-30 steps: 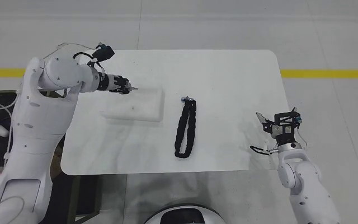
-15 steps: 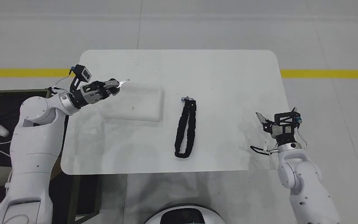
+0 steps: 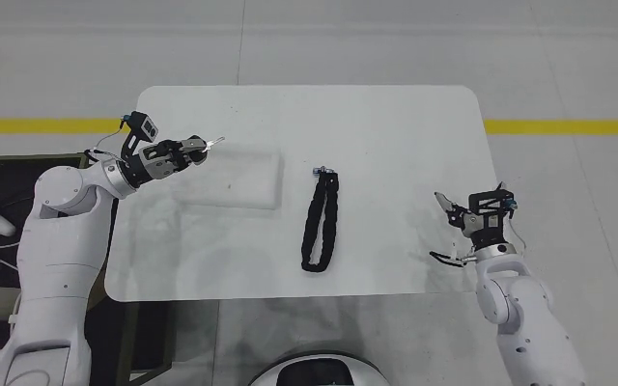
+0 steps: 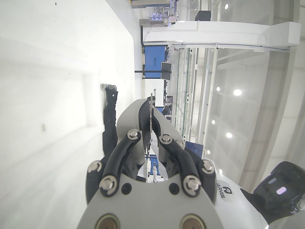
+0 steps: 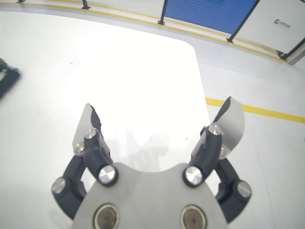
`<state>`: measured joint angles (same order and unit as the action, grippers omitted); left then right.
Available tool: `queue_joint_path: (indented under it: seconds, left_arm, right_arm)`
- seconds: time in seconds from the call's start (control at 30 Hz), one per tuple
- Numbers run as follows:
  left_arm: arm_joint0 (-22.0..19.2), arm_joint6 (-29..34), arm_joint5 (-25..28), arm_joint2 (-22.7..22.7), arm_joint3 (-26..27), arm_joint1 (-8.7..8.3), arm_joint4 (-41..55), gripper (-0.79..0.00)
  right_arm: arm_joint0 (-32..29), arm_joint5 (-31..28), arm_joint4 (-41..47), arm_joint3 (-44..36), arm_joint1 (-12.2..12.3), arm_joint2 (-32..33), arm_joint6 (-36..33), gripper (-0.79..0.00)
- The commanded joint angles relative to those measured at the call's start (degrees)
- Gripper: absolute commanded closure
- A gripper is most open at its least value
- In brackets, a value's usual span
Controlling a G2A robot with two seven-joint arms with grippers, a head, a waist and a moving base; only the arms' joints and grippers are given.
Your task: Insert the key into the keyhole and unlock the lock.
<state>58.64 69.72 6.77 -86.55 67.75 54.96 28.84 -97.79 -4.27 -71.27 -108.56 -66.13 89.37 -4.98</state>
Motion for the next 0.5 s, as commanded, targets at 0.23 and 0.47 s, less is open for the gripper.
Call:
queue_joint_path:
  seconds: [0.23, 0.47]
  left_arm:
    - [0.0, 0.0, 0.0, 0.0, 0.0, 0.0, 0.0, 0.0]
    - [0.0, 0.0, 0.0, 0.0, 0.0, 0.0, 0.0, 0.0]
  right_arm:
    - [22.3, 11.0, 18.3, -8.6, -2.6, -20.2, -46.2, -0.785]
    - [38.7, 23.8, 20.2, 0.4, -7.1, -35.1, -58.4, -0.785]
